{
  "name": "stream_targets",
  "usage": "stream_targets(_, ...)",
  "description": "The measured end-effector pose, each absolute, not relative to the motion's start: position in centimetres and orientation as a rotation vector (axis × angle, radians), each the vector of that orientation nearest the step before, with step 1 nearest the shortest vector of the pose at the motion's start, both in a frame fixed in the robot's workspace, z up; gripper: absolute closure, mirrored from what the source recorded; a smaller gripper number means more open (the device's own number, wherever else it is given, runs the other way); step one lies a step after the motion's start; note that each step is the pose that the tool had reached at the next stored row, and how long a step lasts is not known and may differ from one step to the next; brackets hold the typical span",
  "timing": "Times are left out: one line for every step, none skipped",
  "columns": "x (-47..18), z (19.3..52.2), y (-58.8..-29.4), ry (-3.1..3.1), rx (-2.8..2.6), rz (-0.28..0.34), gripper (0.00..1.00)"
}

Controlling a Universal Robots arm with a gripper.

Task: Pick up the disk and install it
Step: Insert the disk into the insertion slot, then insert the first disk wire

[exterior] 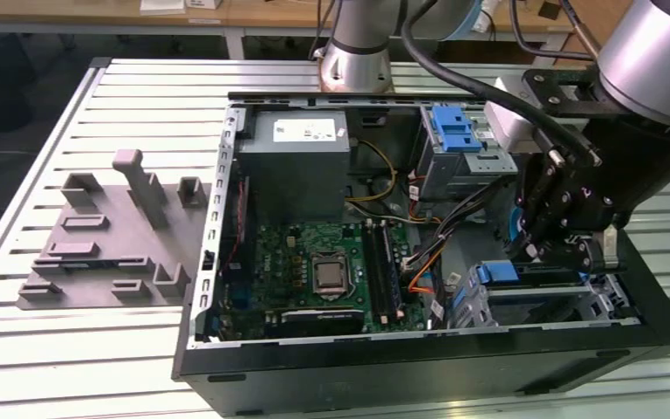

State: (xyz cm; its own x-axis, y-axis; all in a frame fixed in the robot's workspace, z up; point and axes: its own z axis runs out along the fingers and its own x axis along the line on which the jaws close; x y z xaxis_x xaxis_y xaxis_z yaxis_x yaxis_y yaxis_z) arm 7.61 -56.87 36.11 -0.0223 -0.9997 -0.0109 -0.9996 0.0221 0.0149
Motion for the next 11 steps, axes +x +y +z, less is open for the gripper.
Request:
stream_targets(7.61,36.11,-56.87,-2.244,2.195,-0.029,0.89)
stream_targets(7.61,36.08,-56.87,-2.244,2.195,-0.028,0.89)
stream_targets(7.61,36.08,-56.87,-2.245,2.195,-0.028,0.89)
stream_targets(7.61,36.07,-56.87,-2.245,2.195,-0.028,0.89)
stream_targets(7.61,36.07,-56.87,-2.245,2.195,-0.028,0.89)
stream_targets(7.61,36.07,-56.87,-2.245,2.195,-0.028,0.89)
stream_targets(7.61,36.07,-56.87,-2.245,2.195,-0.028,0.89)
stream_targets(7.61,36.07,-56.87,-2.245,2.195,-0.028,0.89)
stream_targets(7.61,36.07,-56.87,-2.245,2.195,-0.028,0.89)
stream_targets(7.61,36.07,-56.87,-2.245,2.195,-0.028,0.89)
stream_targets(7.61,36.07,-56.87,-2.245,2.195,-0.028,0.89)
